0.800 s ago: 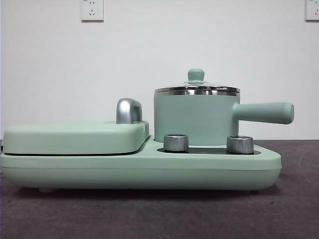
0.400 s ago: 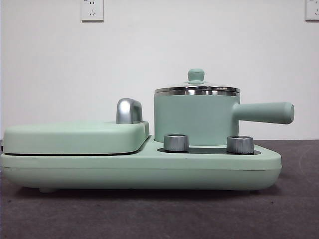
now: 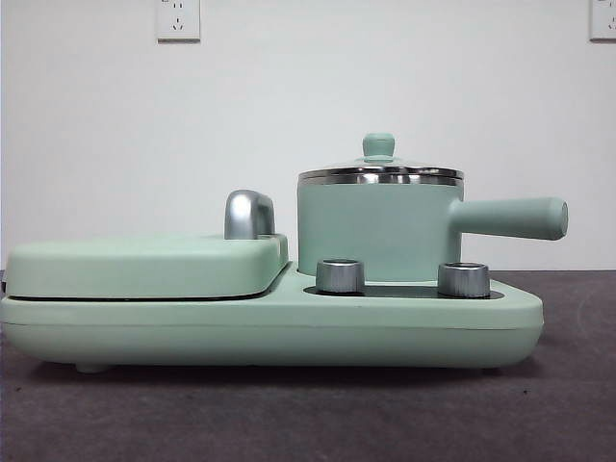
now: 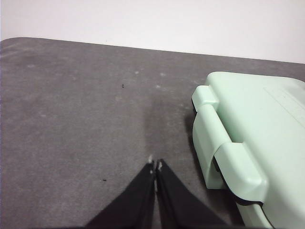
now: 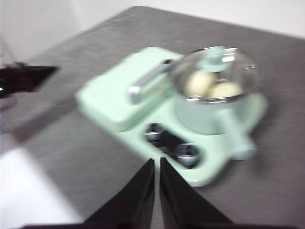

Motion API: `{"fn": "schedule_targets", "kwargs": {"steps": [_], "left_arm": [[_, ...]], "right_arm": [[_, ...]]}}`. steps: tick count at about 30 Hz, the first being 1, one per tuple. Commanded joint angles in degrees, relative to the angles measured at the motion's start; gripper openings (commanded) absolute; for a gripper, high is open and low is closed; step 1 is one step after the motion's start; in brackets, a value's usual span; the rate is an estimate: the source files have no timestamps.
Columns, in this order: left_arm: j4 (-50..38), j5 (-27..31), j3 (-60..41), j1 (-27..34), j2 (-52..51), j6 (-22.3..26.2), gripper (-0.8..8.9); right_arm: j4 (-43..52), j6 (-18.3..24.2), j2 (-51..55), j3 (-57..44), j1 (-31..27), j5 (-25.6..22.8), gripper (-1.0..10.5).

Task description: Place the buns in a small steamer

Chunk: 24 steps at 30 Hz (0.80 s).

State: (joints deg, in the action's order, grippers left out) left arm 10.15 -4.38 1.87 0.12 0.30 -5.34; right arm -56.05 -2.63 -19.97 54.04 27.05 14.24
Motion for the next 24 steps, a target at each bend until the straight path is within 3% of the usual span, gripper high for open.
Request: {"fn": "schedule_targets", "kwargs": {"steps": [1, 5, 11, 14, 18, 24], "left_arm": [[0.4, 0.1, -1.1, 0.1, -0.1, 0.6, 0.07], [0.5, 0.1, -1.1, 0.1, -0.1, 0.6, 0.07], [0.5, 0.1, -1.1, 0.1, -0.1, 0.6, 0.07], [0.5, 0.1, -1.1, 0.1, -0.1, 0.6, 0.07], [0.5, 0.1, -1.1, 0.1, -0.1, 0.6, 0.07], [0.5, 0.1, -1.1, 0.1, -0.1, 0.6, 0.07]], "right_arm": [[1.4, 3.6, 0.3, 0.0, -3.5, -6.7, 0.2], [10.9, 3.6, 0.8, -4.5, -11.1, -8.8, 0.2], [42.9, 3.7, 5.0, -22.7, -19.0, -9.7, 0.2], [52.4, 3.7, 8.6, -31.4, -21.9, -11.2, 0.2], [54.2, 3.7, 13.4, -39.4, -24.2, -14.8, 0.2], [53.0, 3.5, 17.8, -47.5, -24.6, -15.4, 0.2]]}}
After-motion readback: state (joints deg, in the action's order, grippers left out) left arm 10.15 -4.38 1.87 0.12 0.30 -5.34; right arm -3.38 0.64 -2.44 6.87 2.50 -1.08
